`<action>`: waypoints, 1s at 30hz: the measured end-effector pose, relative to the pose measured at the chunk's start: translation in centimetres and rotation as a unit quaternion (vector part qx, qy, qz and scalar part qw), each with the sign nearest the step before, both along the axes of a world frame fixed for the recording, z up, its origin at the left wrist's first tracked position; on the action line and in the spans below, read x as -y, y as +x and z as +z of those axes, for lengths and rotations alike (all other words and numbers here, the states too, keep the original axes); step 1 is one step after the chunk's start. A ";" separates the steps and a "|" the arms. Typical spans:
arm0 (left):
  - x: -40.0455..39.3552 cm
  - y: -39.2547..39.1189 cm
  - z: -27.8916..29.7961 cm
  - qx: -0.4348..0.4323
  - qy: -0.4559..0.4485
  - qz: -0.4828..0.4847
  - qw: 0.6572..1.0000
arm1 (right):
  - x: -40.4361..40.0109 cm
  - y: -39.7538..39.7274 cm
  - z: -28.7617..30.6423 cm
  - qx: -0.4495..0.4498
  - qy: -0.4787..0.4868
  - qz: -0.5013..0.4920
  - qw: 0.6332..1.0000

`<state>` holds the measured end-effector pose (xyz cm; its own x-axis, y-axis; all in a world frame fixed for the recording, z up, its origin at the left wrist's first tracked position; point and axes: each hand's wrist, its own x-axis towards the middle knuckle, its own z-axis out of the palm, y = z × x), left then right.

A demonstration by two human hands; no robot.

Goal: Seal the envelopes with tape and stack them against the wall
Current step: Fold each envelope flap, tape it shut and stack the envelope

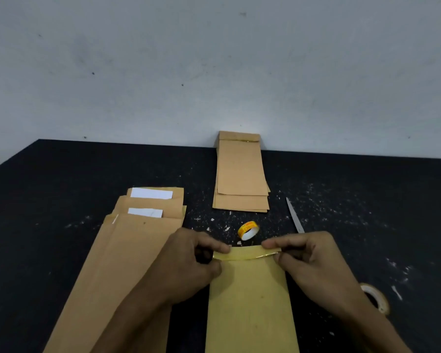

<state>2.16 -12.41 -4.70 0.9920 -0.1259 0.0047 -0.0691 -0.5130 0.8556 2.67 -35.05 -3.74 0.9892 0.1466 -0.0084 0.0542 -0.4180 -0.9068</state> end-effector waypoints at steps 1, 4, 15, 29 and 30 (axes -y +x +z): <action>0.1 0.1 -0.4 0.039 0.029 -0.005 0.999 | -0.1 0.0 -0.4 0.024 -0.024 0.005 0.999; 0.6 0.4 -1.3 0.150 0.071 -0.016 0.986 | -0.2 0.1 -1.4 0.124 -0.112 0.022 0.986; 0.7 0.7 -2.8 0.211 0.211 -0.023 0.954 | -0.9 0.0 -3.6 0.294 -0.365 0.008 0.884; 6.2 6.8 2.2 -0.119 0.110 0.009 0.987 | -1.3 -0.5 -4.7 0.285 -0.337 -0.009 0.897; 6.6 7.1 2.4 -0.137 0.110 0.012 0.984 | -1.4 -0.5 -4.7 0.283 -0.340 -0.008 0.897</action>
<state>9.30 -18.98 -2.35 0.9550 -0.0697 -0.2883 0.1637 -0.6868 0.7082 2.22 -33.70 -8.44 0.8654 0.2830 0.4135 0.4136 -0.8694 -0.2705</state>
